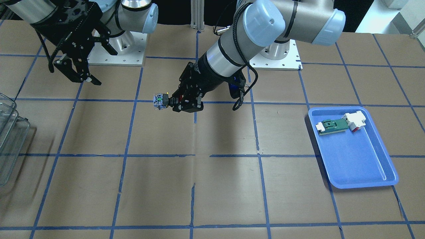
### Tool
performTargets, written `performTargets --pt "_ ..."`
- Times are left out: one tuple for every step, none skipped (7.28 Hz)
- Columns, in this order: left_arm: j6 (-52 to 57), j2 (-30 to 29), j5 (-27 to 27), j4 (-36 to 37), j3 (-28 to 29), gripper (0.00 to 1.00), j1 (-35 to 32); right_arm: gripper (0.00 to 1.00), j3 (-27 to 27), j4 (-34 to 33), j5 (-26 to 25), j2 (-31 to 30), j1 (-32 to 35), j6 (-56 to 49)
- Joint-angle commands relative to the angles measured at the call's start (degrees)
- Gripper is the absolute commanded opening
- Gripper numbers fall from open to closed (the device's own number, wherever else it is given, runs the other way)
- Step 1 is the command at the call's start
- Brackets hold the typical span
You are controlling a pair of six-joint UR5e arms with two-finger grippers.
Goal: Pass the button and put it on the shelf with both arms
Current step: 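Carry the button toward the table center while the right gripper approaches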
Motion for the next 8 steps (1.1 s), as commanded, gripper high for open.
performTargets --pt "-2.47 0.65 -0.2 1.47 0.01 0.0 -1.58 1.0 1.0 1.23 1.9 0.67 -0.13 -11.68" --pt "-3.08 1.0 -0.28 1.47 0.01 0.0 -1.58 1.0 0.91 1.05 1.91 0.67 -0.13 -15.56" --pt "-3.35 1.18 -0.28 1.47 0.01 0.0 -1.67 1.0 1.09 1.48 3.3 0.15 0.13 -15.68" --pt "-3.53 1.35 -0.37 1.47 0.1 0.0 -1.76 1.0 1.09 1.05 5.23 0.75 1.35 -15.77" --pt "-3.53 1.44 -0.37 1.47 0.01 0.0 -1.84 1.0 1.0 1.13 5.42 1.11 1.89 -15.16" --pt "-4.05 1.53 -0.37 1.47 0.1 0.0 -2.37 1.0 1.0 1.14 5.42 1.11 2.59 -14.81" --pt "-4.49 1.53 -0.29 1.47 0.1 0.0 -2.89 1.0 0.74 0.96 5.6 1.28 3.2 -13.68" --pt "-4.58 1.88 -0.37 1.47 0.1 0.0 -2.99 1.0 0.39 0.61 9.34 1.28 3.3 -12.45"
